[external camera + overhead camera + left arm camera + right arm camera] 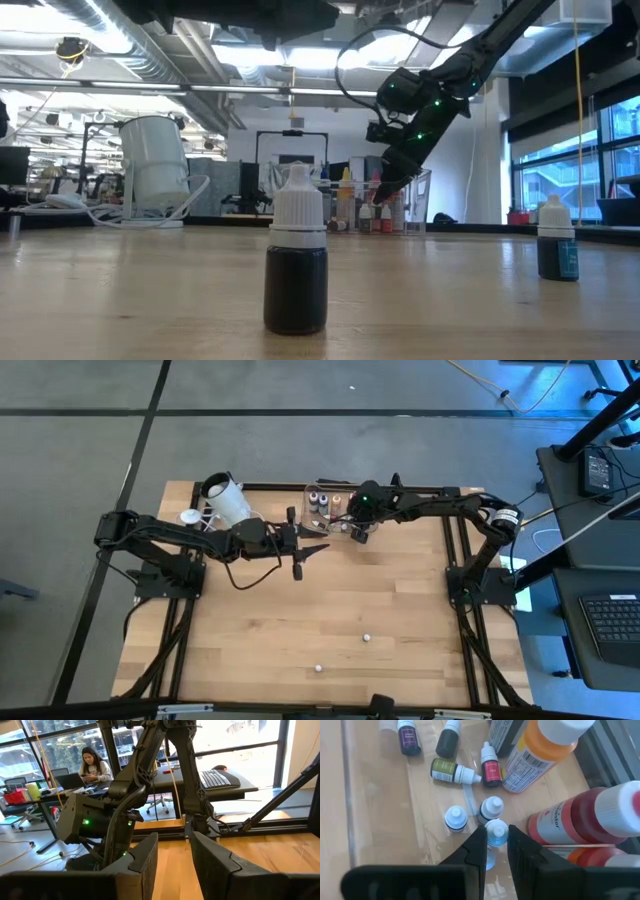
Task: Pick & Place food coloring
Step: Put the top small red food coloring bottle into the transparent container, then put the small blue food coloring bottle into the transparent container
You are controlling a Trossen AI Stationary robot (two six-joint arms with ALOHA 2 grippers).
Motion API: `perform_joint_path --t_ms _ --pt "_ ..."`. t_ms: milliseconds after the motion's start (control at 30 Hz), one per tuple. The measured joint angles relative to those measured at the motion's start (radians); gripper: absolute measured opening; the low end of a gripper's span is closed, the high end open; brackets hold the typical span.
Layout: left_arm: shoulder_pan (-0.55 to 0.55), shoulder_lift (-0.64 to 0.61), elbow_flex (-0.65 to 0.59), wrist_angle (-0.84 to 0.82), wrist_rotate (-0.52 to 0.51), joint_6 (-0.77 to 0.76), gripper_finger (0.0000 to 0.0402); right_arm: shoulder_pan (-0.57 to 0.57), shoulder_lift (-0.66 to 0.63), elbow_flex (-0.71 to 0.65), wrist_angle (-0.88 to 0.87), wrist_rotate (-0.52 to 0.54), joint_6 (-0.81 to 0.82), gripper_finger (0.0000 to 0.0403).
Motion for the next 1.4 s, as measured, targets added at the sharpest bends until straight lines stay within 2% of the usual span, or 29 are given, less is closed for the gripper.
perform_joint_path --t_ms 167,467,667,867,1067,1200,1300,1400 --pt "0.000 0.000 0.000 -0.001 0.000 0.000 0.0112 0.000 0.000 0.000 0.000 0.000 -0.002 0.0072" --pt "0.000 0.000 0.000 -0.001 0.000 0.000 0.0115 0.000 0.000 0.000 0.001 0.000 -0.002 0.0116" --pt "0.000 0.000 0.000 -0.001 0.000 0.000 0.0112 0.000 -0.003 0.000 0.000 0.001 -0.003 0.0121" --pt "0.000 0.000 0.000 -0.002 0.000 0.000 0.0116 0.027 -0.137 0.039 -0.046 -0.008 -0.013 0.0121" --pt "0.000 0.000 0.000 -0.003 0.000 0.000 0.0112 0.208 -0.343 0.027 -0.167 -0.150 -0.105 0.0122" --pt "-0.007 0.000 0.000 -0.003 0.002 0.000 0.0113 0.369 -0.450 -0.074 -0.160 -0.159 -0.046 0.0122" --pt "-0.015 0.000 0.000 -0.004 0.013 0.000 0.0115 0.471 -0.513 -0.191 -0.086 -0.157 0.021 0.0122" --pt "-0.023 0.000 0.000 -0.006 0.014 0.000 0.0115 0.559 -0.543 -0.328 0.099 -0.147 0.072 0.0122"
